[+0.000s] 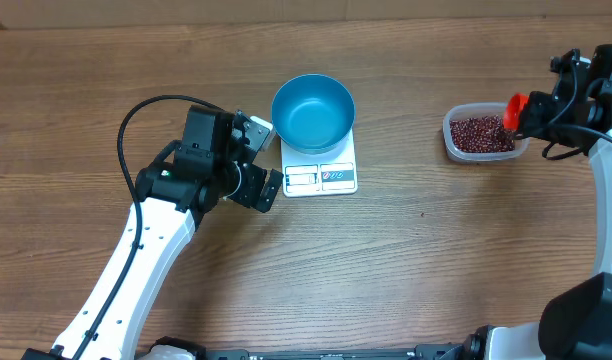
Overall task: Scoop item into bowl and weigh 150g on scale
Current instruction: 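Move the right gripper with the red scoop over the bean tub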
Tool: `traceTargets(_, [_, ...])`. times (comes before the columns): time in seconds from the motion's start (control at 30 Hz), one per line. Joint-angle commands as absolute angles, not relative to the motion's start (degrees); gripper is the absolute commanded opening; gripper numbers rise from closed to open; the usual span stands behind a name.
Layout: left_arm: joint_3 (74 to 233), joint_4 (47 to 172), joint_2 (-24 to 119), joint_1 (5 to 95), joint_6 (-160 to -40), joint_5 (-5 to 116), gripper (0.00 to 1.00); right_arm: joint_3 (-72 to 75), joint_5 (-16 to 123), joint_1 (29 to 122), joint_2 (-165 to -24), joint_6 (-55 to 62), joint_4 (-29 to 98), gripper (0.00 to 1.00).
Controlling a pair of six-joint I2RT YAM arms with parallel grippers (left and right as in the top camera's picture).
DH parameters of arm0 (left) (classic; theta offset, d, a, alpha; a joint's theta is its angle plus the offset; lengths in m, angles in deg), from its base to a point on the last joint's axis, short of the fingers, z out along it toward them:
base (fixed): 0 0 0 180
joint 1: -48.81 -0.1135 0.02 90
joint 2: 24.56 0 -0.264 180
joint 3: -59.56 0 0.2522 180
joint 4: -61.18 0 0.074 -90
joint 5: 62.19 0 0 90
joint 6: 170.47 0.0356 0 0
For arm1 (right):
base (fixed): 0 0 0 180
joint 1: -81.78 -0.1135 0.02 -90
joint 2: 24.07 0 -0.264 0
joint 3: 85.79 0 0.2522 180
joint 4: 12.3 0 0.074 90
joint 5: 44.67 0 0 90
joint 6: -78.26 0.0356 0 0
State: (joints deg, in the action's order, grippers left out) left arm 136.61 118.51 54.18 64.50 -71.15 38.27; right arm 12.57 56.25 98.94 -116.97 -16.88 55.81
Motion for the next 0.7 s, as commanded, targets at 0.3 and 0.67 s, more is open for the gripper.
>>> traceTargets(0.3, [136.5,118.2,53.3,64.8,-71.5,38.8,0.99,13.8,55.9,99.0,-118.7,-21.3,53.8,0.04])
traceTargets(0.67, [136.5,118.1,53.3,64.8,-71.5,38.8,1.0,13.8,56.0,99.0,-120.4,-22.4,53.8,0.04])
